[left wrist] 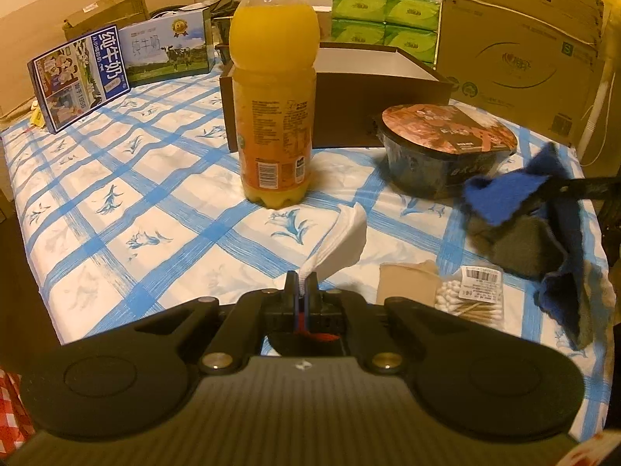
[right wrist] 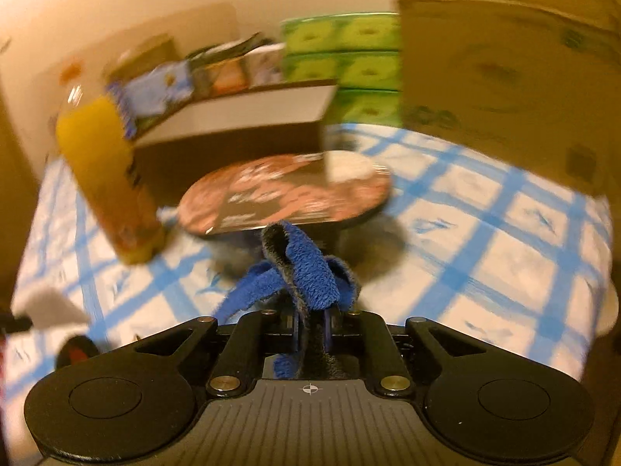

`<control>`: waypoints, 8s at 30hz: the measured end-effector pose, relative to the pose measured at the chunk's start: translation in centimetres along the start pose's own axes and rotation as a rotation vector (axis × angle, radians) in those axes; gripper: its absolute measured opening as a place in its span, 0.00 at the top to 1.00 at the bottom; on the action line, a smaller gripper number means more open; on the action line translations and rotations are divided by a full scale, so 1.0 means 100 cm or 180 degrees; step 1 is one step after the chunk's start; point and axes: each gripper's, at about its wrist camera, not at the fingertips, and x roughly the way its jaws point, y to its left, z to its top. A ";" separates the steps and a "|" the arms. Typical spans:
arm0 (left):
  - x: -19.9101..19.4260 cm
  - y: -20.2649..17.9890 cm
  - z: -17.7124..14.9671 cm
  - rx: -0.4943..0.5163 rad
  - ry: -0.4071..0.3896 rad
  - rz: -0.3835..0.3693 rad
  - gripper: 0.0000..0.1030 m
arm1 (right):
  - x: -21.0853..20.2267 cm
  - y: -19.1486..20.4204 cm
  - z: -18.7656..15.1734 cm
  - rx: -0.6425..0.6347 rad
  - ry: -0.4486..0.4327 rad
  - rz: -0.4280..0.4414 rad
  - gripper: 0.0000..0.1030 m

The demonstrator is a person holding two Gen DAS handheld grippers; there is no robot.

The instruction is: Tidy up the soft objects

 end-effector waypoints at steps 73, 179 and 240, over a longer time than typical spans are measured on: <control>0.002 -0.001 -0.005 -0.0091 0.0149 0.0061 0.98 | 0.011 0.023 -0.059 -0.0389 0.0893 0.0072 0.08; 0.289 0.081 0.327 0.0510 -0.0362 0.0030 0.62 | 0.245 0.029 0.261 -0.0521 0.0169 0.0404 0.68; 0.113 0.138 0.247 0.0033 -0.0188 -0.0134 0.62 | 0.093 0.050 0.191 -0.0289 0.0069 0.0528 0.30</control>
